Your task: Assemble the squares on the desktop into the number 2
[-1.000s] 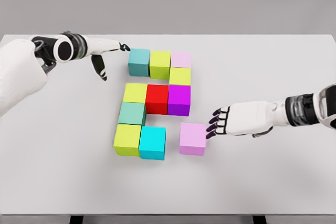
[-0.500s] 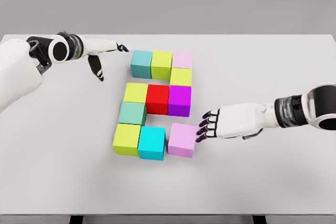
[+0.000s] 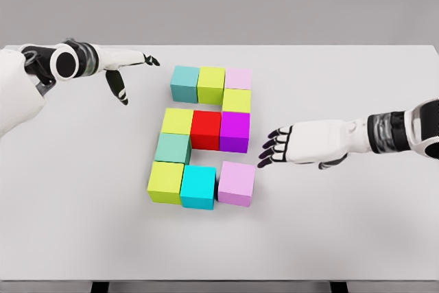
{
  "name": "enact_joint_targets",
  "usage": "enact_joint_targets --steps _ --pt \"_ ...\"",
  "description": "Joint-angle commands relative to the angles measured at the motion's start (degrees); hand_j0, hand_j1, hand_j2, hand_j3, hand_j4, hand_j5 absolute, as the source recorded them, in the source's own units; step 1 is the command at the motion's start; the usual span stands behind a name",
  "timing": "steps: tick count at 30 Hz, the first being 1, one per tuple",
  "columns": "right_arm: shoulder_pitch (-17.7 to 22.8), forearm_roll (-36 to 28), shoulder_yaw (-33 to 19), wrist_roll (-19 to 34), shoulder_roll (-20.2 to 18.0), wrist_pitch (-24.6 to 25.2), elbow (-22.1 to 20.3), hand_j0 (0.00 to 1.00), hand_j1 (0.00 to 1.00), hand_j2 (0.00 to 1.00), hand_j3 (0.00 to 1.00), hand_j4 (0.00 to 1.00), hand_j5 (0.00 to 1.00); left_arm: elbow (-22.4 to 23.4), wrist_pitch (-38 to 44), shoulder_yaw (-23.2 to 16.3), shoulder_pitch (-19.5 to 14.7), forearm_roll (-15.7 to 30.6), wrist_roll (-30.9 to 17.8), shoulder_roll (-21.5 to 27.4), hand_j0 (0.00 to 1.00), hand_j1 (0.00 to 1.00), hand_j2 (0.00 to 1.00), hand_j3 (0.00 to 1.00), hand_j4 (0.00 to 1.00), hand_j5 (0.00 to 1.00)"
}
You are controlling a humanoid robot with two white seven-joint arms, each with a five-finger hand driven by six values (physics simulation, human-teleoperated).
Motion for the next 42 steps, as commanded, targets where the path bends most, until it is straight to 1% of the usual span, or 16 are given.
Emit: enact_joint_targets --steps 1,5,7,11,13,27,33,36,38,39,41,42 --pt "0.0 -0.13 0.01 -0.02 2.04 0.13 2.0 1.0 1.0 1.0 1.0 1.0 1.0 -0.14 -0.07 0.04 0.0 0.01 0.02 0.09 1.0 1.0 1.0 1.0 1.0 1.0" --pt "-0.18 -0.13 -0.07 -0.02 3.1 0.13 4.64 1.0 1.0 1.0 1.0 1.0 1.0 -0.14 -0.07 0.04 0.0 0.01 0.02 0.09 1.0 1.0 1.0 1.0 1.0 1.0" --pt "-0.18 -0.04 -0.07 -0.02 3.18 0.13 4.73 1.0 1.0 1.0 1.0 1.0 1.0 -0.14 -0.07 0.04 0.0 0.01 0.02 0.09 1.0 1.0 1.0 1.0 1.0 1.0" --pt "0.0 0.22 0.37 -0.02 3.54 0.13 4.56 1.0 1.0 1.0 1.0 1.0 1.0 -0.14 -0.07 0.04 0.0 -0.08 0.02 0.01 1.0 1.0 1.0 1.0 1.0 1.0" --pt "0.0 1.01 1.51 -0.02 3.54 0.13 4.3 1.0 1.0 1.0 1.0 1.0 1.0 -0.14 -0.07 0.04 0.0 -0.08 0.02 0.01 1.0 1.0 1.0 1.0 1.0 1.0" --pt "0.0 0.92 1.51 -0.02 3.54 0.13 1.39 1.0 1.0 1.0 1.0 1.0 1.0 -0.06 -0.07 0.04 0.0 -0.08 0.02 -0.08 1.0 1.0 1.0 1.0 1.0 1.0" --pt "-0.17 0.48 1.42 -0.02 3.54 0.13 1.48 1.0 1.0 1.0 1.0 1.0 1.0 -0.06 -0.16 0.04 0.0 -0.08 0.02 -0.08 1.0 1.0 1.0 1.0 1.0 1.0" --pt "-0.79 -3.73 0.89 -0.02 3.01 0.13 2.45 1.0 1.0 1.0 1.0 1.0 1.0 -0.06 -0.16 0.04 0.0 -0.08 0.02 -0.08 1.0 1.0 1.0 1.0 1.0 1.0" --pt "-1.32 -4.79 0.89 -0.02 2.48 0.13 2.62 1.0 1.0 1.0 1.0 1.0 1.0 -0.06 -0.07 0.04 0.0 -0.08 0.02 0.01 1.0 1.0 1.0 1.0 1.0 1.0" --pt "-1.32 -4.79 1.07 -0.02 0.73 0.13 2.54 1.0 1.0 1.0 1.0 1.0 1.0 -0.06 -0.07 0.04 0.0 -0.08 0.02 0.01 1.0 1.0 1.0 1.0 1.0 1.0" --pt "-0.97 -4.35 2.38 -0.02 -0.42 0.13 2.19 1.0 1.0 1.0 1.0 1.0 1.0 -0.06 -0.07 0.04 0.09 -0.08 0.02 -0.08 1.0 1.0 1.0 1.0 1.0 1.0" --pt "-0.97 -4.26 2.83 -0.02 -1.64 0.13 2.01 1.0 1.0 1.0 1.0 1.0 1.0 0.03 -0.07 0.04 0.09 -0.08 0.02 0.01 1.0 1.0 1.0 1.0 1.0 1.0"
